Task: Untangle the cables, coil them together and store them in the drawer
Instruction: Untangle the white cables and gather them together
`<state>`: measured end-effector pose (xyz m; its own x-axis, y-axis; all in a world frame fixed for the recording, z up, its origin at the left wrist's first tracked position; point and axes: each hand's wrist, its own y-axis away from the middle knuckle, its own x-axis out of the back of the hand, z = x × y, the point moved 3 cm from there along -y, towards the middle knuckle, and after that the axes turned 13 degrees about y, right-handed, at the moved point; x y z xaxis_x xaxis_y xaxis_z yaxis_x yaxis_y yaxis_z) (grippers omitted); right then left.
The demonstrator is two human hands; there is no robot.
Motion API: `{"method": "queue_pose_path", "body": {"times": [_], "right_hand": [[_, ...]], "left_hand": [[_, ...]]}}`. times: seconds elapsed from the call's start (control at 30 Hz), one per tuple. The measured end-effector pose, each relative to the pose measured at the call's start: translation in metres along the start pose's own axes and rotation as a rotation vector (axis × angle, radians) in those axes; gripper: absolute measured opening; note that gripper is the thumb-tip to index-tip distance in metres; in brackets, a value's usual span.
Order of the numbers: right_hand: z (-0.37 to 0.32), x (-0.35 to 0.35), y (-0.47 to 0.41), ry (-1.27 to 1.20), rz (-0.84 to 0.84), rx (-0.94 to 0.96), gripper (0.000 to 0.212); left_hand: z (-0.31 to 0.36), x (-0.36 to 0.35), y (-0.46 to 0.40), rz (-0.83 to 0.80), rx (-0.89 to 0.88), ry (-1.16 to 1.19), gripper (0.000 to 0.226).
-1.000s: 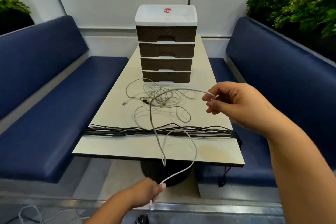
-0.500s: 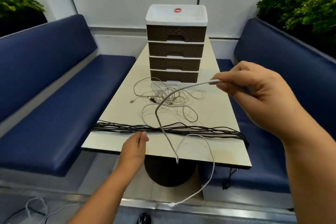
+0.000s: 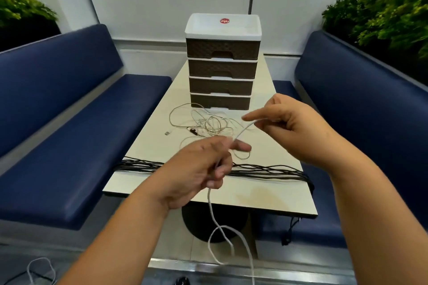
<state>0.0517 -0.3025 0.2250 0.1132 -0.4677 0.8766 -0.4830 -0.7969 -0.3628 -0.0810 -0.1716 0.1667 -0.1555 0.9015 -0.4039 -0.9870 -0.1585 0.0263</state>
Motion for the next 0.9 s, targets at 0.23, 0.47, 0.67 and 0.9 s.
{"method": "queue_pose_path", "body": {"times": [0.23,0.47,0.67,0.9], "right_hand": [[0.004,-0.038,0.004,-1.331,0.184,-0.491,0.050],[0.008,-0.047,0.003,-0.916,0.041,-0.424,0.023],[-0.002,-0.080,0.000,-0.821,0.166,-0.546,0.023],[-0.034,-0.163,0.031,-0.852,-0.291,-0.301,0.026]], "left_hand": [[-0.030,-0.001,-0.014,0.151,-0.125,-0.073,0.027],[-0.042,-0.002,-0.013,0.060,0.071,-0.185,0.031],[-0.019,0.007,-0.032,0.231,-0.131,0.099,0.022],[0.014,0.049,-0.044,0.391,-0.245,0.428,0.025]]}}
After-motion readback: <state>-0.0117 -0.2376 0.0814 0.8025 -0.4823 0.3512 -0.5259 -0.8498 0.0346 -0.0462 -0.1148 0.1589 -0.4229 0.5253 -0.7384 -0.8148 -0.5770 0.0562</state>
